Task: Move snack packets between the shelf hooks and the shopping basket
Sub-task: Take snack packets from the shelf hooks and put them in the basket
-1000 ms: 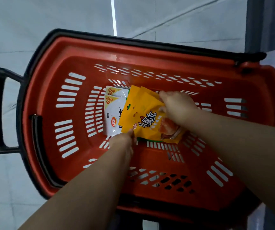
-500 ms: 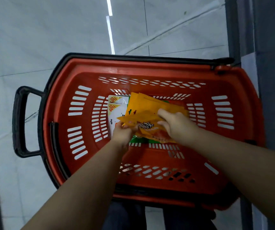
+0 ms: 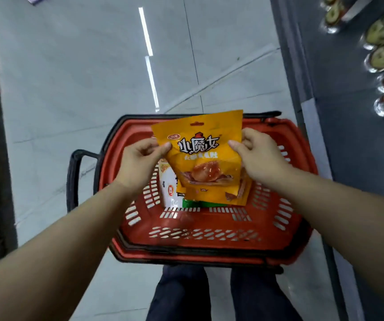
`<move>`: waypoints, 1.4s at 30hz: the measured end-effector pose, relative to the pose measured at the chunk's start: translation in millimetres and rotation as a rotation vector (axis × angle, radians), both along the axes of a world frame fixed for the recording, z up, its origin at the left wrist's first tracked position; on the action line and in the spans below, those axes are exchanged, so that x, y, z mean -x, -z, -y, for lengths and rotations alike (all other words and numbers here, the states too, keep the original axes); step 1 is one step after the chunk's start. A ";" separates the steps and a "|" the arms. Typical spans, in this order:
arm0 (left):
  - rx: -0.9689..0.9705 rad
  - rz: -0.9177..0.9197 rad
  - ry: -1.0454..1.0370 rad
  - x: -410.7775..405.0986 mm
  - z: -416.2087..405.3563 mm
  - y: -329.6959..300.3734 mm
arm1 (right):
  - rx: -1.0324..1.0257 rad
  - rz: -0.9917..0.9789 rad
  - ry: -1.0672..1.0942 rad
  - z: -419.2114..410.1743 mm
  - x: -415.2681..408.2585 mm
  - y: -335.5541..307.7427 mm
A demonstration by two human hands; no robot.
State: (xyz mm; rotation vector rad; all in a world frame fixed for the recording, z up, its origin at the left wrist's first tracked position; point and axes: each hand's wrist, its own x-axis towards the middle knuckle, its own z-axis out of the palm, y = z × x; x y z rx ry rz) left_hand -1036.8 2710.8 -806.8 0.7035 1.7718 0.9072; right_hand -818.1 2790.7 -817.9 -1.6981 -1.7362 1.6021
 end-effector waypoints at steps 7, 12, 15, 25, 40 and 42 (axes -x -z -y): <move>-0.243 -0.101 0.154 22.1 -65.8 -191.3 | -0.140 -0.098 0.163 -36.0 12.5 -181.0; -0.453 -0.189 0.268 17.7 -95.7 -351.1 | -0.364 -0.139 0.250 -48.2 5.9 -337.2; -0.576 -0.199 0.306 10.7 -105.0 -443.1 | -0.469 -0.178 0.297 -48.7 -6.6 -435.8; -0.974 -0.215 0.460 -59.1 -104.3 -699.3 | -0.843 -0.166 0.464 10.6 -79.9 -696.7; -1.110 0.061 0.805 -294.4 -109.7 -857.6 | -1.077 0.061 0.953 112.0 -258.6 -859.6; -1.109 0.055 0.840 -328.4 -109.4 -866.3 | -1.088 0.123 0.997 121.5 -283.3 -865.0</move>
